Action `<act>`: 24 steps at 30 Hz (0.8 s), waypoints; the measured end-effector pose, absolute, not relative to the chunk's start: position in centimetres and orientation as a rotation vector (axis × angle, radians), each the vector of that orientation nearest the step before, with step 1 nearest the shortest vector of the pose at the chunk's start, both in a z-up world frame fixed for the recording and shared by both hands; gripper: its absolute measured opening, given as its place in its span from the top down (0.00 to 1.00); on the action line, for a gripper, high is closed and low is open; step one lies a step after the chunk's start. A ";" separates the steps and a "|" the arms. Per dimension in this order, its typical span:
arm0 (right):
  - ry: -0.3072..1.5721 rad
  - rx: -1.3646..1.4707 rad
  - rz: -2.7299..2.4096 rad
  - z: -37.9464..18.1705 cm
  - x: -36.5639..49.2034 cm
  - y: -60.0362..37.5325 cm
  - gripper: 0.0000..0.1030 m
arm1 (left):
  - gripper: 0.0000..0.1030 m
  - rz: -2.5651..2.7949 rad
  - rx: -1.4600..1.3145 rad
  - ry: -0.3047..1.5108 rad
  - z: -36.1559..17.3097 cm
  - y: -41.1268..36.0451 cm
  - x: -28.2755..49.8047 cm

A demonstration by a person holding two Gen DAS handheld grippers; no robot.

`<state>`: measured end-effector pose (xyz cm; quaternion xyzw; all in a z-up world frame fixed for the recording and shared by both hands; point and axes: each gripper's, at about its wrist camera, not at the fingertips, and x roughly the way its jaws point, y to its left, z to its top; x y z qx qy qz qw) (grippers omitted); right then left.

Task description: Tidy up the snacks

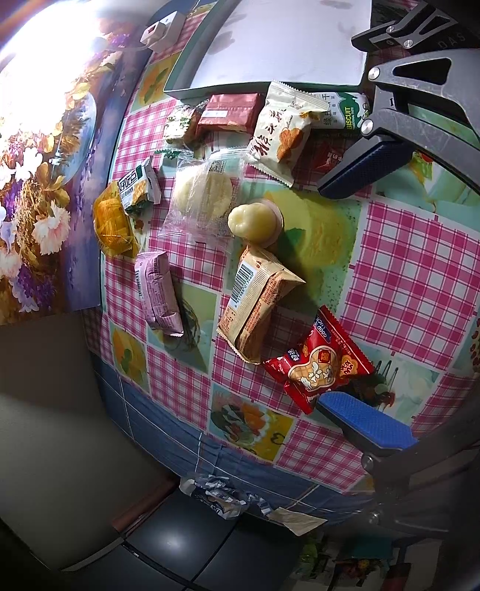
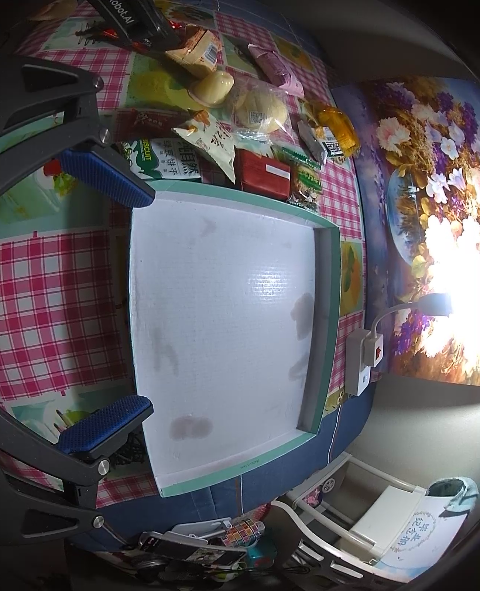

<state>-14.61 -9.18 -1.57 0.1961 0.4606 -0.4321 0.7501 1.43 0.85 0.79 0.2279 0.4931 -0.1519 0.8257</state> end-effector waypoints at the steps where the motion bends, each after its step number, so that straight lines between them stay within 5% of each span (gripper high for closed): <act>1: 1.007 0.428 -0.944 -1.6 -14.6 -9.2 0.00 | 0.00 -0.323 0.485 1.048 0.8 0.8 1.4; 24: 1.017 0.421 -0.936 -1.5 -14.4 -9.1 0.00 | 0.00 -0.325 0.484 1.049 0.8 1.0 1.5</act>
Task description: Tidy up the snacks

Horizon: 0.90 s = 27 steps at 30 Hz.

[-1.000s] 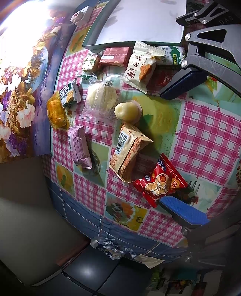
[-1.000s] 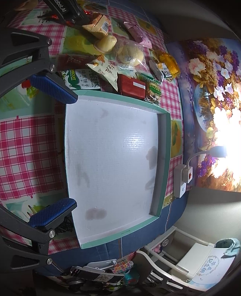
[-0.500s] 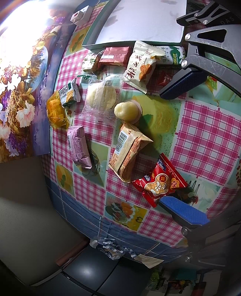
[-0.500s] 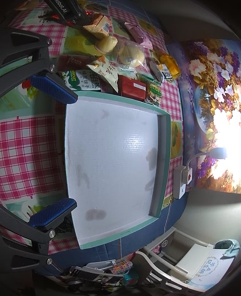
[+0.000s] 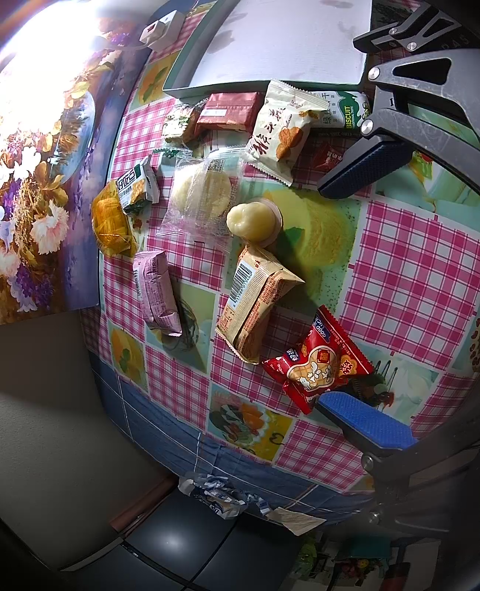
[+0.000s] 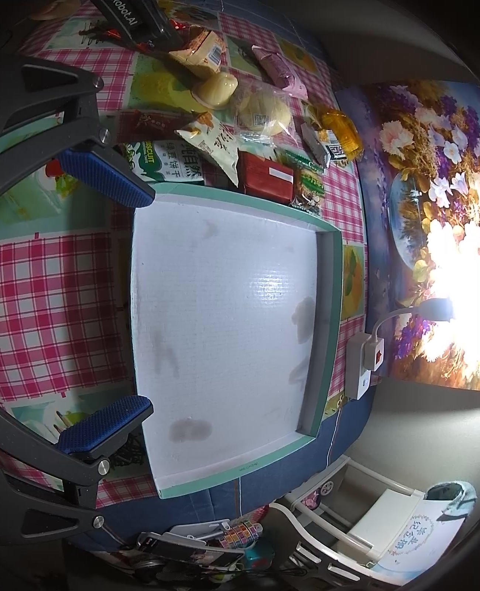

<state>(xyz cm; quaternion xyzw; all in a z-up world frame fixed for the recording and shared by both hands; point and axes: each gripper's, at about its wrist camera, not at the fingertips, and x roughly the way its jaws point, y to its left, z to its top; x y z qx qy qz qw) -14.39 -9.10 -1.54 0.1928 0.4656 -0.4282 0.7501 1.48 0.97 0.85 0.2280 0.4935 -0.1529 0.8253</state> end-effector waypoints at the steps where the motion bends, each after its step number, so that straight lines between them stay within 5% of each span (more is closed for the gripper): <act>1: 1.017 0.421 -0.935 -1.6 -14.4 -9.1 0.00 | 0.00 -0.325 0.484 1.049 0.8 1.0 1.5; 27: 1.019 0.425 -0.917 -1.6 -14.0 -8.9 0.00 | 0.00 -0.335 0.473 1.053 0.9 1.4 1.3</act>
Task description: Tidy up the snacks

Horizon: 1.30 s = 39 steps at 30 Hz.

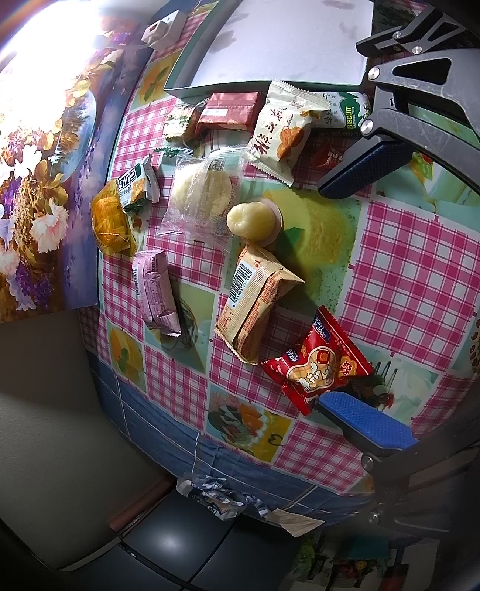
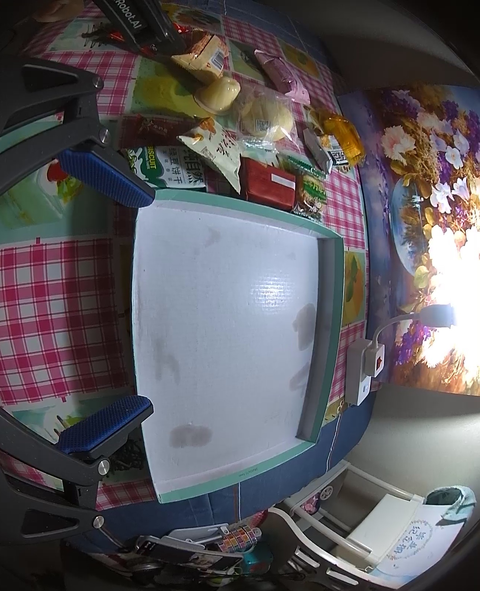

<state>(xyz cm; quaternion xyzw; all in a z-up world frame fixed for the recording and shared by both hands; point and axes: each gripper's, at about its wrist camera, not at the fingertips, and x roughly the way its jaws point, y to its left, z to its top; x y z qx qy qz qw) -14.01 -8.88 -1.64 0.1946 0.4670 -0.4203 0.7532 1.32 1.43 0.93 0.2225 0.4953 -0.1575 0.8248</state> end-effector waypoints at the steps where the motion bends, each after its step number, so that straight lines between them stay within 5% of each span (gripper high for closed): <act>1: 1.019 0.425 -0.914 -1.7 -13.9 -8.8 0.00 | 0.00 -0.340 0.469 1.054 1.0 1.5 1.4; 24: 0.901 0.532 -0.591 -1.7 -7.6 -7.8 0.01 | 0.00 -0.137 0.069 1.195 -1.5 12.2 9.4; 39: 0.983 0.574 -0.447 -3.5 -6.8 -6.7 0.30 | 0.00 -0.192 0.149 1.242 -4.6 9.8 9.8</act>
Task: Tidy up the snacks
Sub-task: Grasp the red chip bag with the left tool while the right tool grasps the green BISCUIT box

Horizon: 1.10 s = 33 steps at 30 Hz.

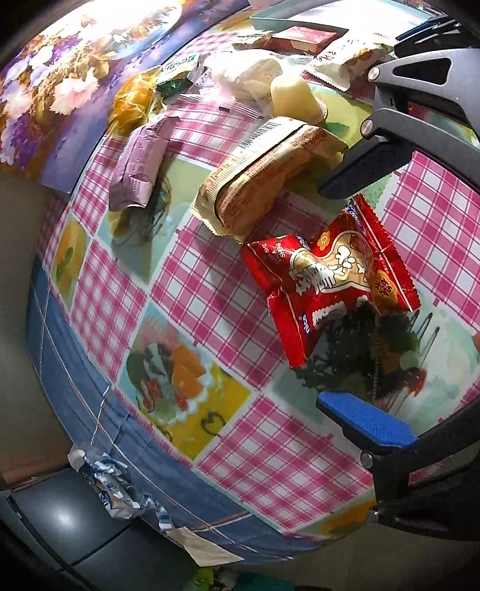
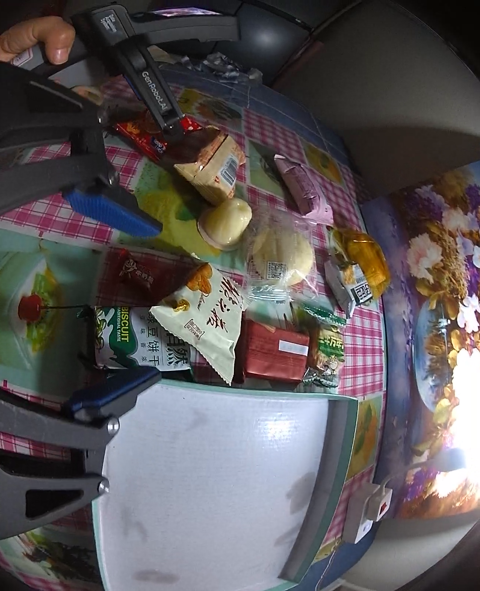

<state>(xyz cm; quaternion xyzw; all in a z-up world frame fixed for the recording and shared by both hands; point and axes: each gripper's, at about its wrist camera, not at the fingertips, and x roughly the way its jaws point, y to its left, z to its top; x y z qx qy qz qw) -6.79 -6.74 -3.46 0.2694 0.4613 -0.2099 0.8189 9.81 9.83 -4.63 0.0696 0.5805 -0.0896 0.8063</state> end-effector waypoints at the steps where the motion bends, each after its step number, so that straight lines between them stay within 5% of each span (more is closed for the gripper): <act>1: 0.989 0.582 -0.441 -3.6 -6.7 -6.8 0.30 | 0.00 -0.191 0.151 1.243 -4.7 9.8 9.9; 24: 1.062 0.500 -0.467 -4.3 -6.0 -6.3 0.40 | 0.01 -0.208 0.174 1.234 -5.7 9.4 10.0; 28: 1.083 0.458 -0.473 -4.6 -5.8 -6.0 0.54 | 0.15 -0.216 0.171 1.246 -5.8 9.4 10.1; 33: 1.105 0.467 -0.474 -5.4 -5.6 -6.2 0.55 | 0.18 -0.217 0.178 1.254 -6.0 9.5 10.0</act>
